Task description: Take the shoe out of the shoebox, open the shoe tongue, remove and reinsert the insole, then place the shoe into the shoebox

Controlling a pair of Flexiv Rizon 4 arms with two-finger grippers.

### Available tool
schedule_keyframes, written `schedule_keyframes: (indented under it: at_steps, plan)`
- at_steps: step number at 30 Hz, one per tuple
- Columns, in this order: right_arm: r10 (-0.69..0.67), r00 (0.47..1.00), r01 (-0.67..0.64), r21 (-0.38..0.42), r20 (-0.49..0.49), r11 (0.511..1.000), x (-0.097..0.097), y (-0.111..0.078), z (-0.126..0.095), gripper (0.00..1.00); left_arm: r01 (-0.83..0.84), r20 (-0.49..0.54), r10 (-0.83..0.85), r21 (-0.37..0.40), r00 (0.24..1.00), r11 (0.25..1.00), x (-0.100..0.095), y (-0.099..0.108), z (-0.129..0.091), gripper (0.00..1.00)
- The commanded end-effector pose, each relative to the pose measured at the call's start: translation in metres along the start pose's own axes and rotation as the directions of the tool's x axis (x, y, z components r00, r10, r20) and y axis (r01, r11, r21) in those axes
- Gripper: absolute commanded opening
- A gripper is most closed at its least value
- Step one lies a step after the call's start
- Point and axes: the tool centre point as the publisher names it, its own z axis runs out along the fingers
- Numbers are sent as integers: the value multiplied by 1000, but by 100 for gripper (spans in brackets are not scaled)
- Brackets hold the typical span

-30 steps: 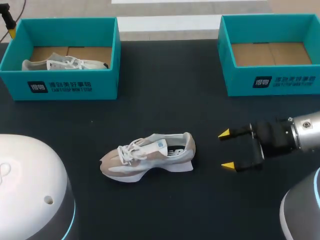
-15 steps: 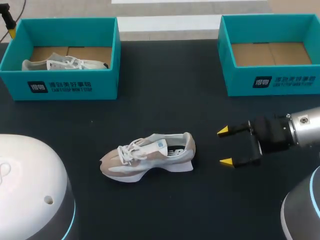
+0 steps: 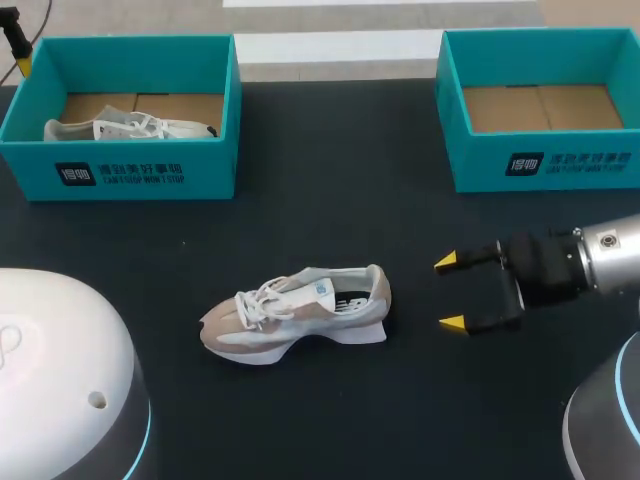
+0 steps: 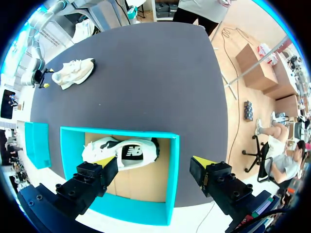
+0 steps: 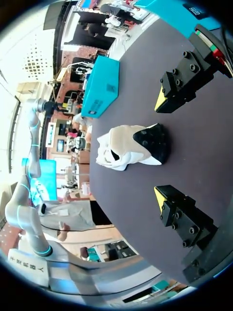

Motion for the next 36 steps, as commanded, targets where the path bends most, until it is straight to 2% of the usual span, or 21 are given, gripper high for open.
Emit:
schedule_keyframes:
  at_steps: [1, 12, 14, 23, 36]
  plan:
    - [3, 1000, -3, 2, 12, 1000, -5, -2, 9, 100, 0, -1, 0, -1, 1000, 1000, 0, -1, 0, 100]
    - [13, 1000, -13, 32, -5, 999, -16, -8, 42, 100, 0, -1, 0, -1, 1000, 1000, 0, -1, 0, 100]
    - [50, 999, -48, 68, -17, 997, -18, -10, 51, 100, 0, -1, 0, -1, 1000, 1000, 0, -1, 0, 100]
    - [55, 997, -52, 48, -62, 998, -27, -11, 83, 100, 0, -1, 0, -1, 1000, 1000, 0, -1, 0, 100]
    - [57, 992, -53, 32, -115, 998, -16, -7, 116, 100, 0, -1, 0, -1, 1000, 1000, 0, -1, 0, 100]
